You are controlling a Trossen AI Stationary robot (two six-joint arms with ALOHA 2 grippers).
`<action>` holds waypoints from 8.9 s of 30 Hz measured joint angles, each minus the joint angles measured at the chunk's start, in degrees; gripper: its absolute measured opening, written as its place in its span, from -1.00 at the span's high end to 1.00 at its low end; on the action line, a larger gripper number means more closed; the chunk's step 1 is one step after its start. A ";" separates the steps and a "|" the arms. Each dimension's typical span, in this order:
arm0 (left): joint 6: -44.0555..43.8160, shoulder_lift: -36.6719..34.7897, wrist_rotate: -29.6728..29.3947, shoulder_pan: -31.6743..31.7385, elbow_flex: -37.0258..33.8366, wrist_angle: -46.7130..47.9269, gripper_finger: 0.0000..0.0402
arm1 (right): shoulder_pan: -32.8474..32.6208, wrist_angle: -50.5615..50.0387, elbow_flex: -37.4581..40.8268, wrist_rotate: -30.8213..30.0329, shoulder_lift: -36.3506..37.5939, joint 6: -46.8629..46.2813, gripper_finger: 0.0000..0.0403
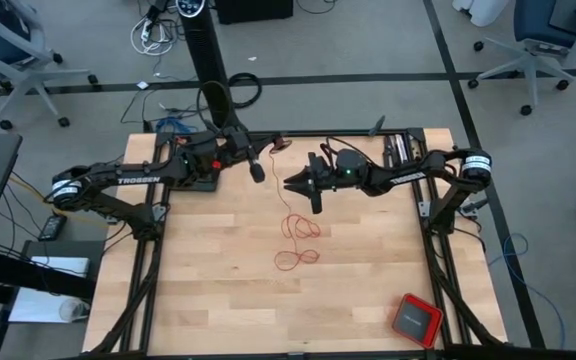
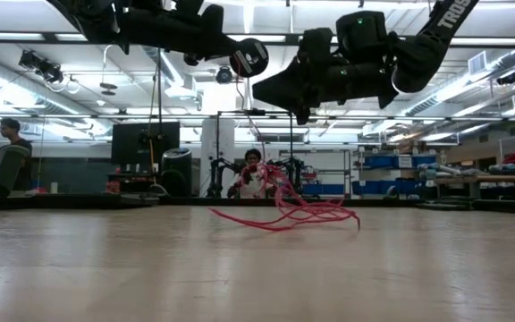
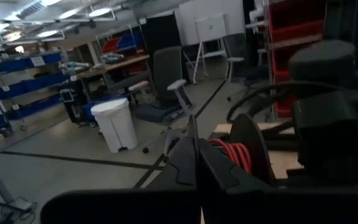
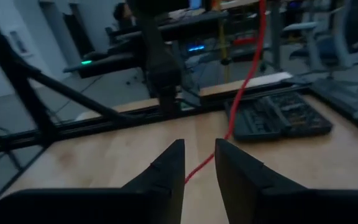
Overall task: Coil cords
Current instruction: Coil the red wire onto the spool
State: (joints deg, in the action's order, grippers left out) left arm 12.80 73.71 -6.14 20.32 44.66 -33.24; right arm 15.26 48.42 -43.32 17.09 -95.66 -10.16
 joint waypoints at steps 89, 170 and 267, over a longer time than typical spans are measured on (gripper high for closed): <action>-9.27 10.51 -4.53 -1.07 0.04 -6.71 1.00 | -2.13 -3.36 -6.41 -21.51 1.13 13.28 0.99; -10.46 6.80 4.47 -1.33 0.04 -15.43 1.00 | 1.36 -10.70 -2.50 -13.15 1.09 11.90 0.75; -17.15 14.53 -7.77 0.92 0.07 -18.24 1.00 | 1.07 -13.01 -8.34 -17.21 5.31 13.00 0.99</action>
State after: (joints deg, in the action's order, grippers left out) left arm -4.35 88.25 -13.92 21.23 44.73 -51.48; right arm 16.33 35.41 -51.67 -0.12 -90.35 2.83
